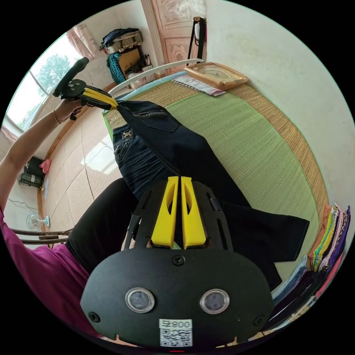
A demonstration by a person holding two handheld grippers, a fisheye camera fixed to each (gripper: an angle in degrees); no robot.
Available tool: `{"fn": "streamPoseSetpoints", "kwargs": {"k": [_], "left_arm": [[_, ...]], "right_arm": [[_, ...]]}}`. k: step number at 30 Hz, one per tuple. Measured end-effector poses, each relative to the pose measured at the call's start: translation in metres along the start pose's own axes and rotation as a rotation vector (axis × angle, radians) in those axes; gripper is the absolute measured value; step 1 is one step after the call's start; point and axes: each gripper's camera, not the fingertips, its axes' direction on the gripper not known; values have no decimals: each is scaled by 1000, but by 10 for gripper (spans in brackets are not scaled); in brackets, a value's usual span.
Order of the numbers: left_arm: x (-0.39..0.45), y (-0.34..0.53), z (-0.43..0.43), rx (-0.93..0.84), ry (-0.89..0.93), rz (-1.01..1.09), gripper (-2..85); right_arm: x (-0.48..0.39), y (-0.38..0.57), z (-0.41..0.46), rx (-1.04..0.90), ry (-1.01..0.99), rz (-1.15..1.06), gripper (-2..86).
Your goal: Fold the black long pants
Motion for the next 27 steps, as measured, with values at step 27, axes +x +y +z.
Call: {"fn": "streamPoseSetpoints", "kwargs": {"k": [27], "left_arm": [[-9,193,40,-149,82,-90,1]], "right_arm": [[-129,26,73,-185,-64,-108,9]]}}
